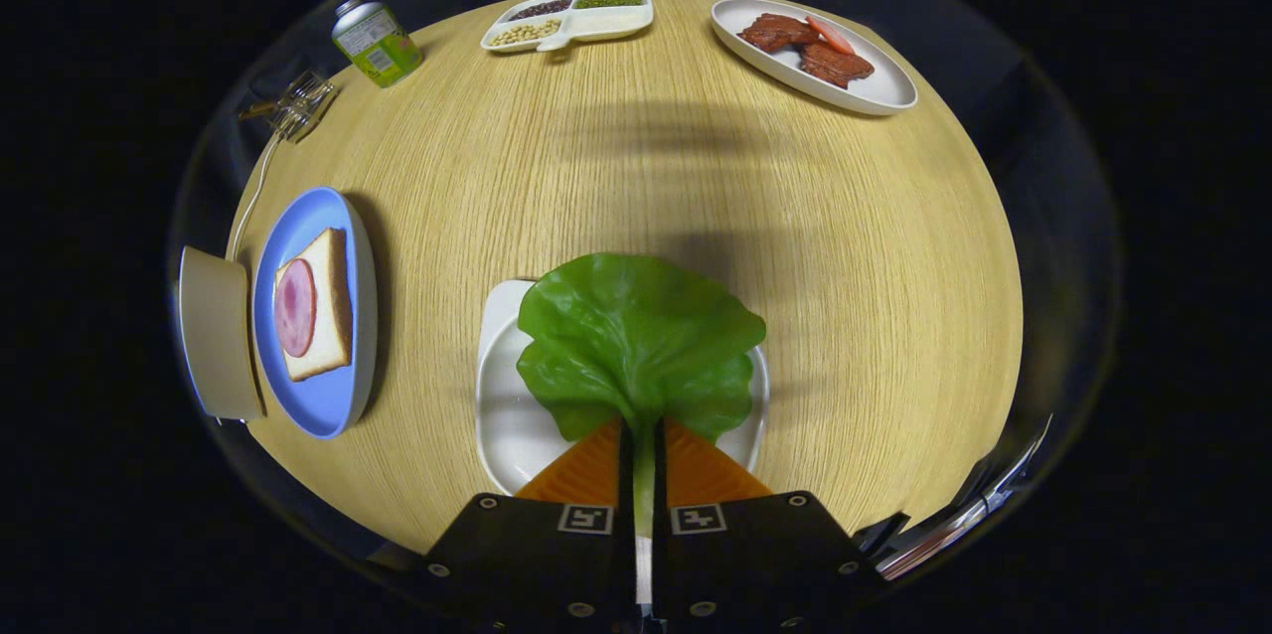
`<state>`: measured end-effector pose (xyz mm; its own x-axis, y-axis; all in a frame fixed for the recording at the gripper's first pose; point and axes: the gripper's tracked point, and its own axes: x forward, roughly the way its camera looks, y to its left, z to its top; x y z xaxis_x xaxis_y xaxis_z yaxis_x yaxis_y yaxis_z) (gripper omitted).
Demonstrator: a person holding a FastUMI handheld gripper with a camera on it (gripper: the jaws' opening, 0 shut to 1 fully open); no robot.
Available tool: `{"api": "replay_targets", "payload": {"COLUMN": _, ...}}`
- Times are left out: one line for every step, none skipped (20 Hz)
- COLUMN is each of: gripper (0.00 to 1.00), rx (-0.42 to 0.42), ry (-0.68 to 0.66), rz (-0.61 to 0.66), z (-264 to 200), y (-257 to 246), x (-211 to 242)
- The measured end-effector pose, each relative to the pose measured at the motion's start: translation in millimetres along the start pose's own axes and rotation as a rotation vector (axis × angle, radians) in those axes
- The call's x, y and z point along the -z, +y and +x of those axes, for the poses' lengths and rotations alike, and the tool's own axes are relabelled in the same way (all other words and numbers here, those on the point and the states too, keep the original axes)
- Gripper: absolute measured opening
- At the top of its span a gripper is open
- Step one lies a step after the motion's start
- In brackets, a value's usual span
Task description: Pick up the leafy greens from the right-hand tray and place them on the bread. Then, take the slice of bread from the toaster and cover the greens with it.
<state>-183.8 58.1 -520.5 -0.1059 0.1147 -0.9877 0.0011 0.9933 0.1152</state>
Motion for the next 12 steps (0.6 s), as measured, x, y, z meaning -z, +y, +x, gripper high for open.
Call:
{"api": "replay_targets", "payload": {"gripper": 0.05, "rx": 0.0, "ry": -0.005, "rz": 0.002, "z": -1, "y": 0, "x": 0}}
{"api": "replay_targets", "payload": {"gripper": 0.03, "rx": -0.004, "ry": -0.011, "rz": 0.007, "z": -2, "y": 1, "x": 0}}
{"api": "replay_targets", "payload": {"gripper": 0.03, "rx": -0.007, "ry": -0.023, "rz": 0.012, "z": -6, "y": 2, "x": -1}}
{"api": "replay_targets", "payload": {"gripper": 0.02, "rx": -0.014, "ry": -0.043, "rz": 0.022, "z": -11, "y": 3, "x": -4}}
{"api": "replay_targets", "payload": {"gripper": 0.02, "rx": -0.025, "ry": -0.058, "rz": 0.038, "z": -17, "y": 6, "x": -7}}
{"api": "replay_targets", "payload": {"gripper": 0.02, "rx": -0.035, "ry": -0.066, "rz": 0.051, "z": -23, "y": 8, "x": -7}}
{"api": "replay_targets", "payload": {"gripper": 0.02, "rx": -0.042, "ry": -0.078, "rz": 0.057, "z": -30, "y": 11, "x": -10}}
{"api": "replay_targets", "payload": {"gripper": 0.02, "rx": -0.052, "ry": -0.093, "rz": 0.057, "z": -37, "y": 14, "x": -14}}
{"api": "replay_targets", "payload": {"gripper": 0.02, "rx": -0.064, "ry": -0.105, "rz": 0.056, "z": -44, "y": 19, "x": -17}}
{"api": "replay_targets", "payload": {"gripper": 0.02, "rx": -0.08, "ry": -0.114, "rz": 0.056, "z": -51, "y": 25, "x": -19}}
{"api": "replay_targets", "payload": {"gripper": 0.02, "rx": -0.096, "ry": -0.121, "rz": 0.055, "z": -57, "y": 33, "x": -21}}
{"api": "replay_targets", "payload": {"gripper": 0.02, "rx": -0.106, "ry": -0.131, "rz": 0.05, "z": -62, "y": 39, "x": -24}}
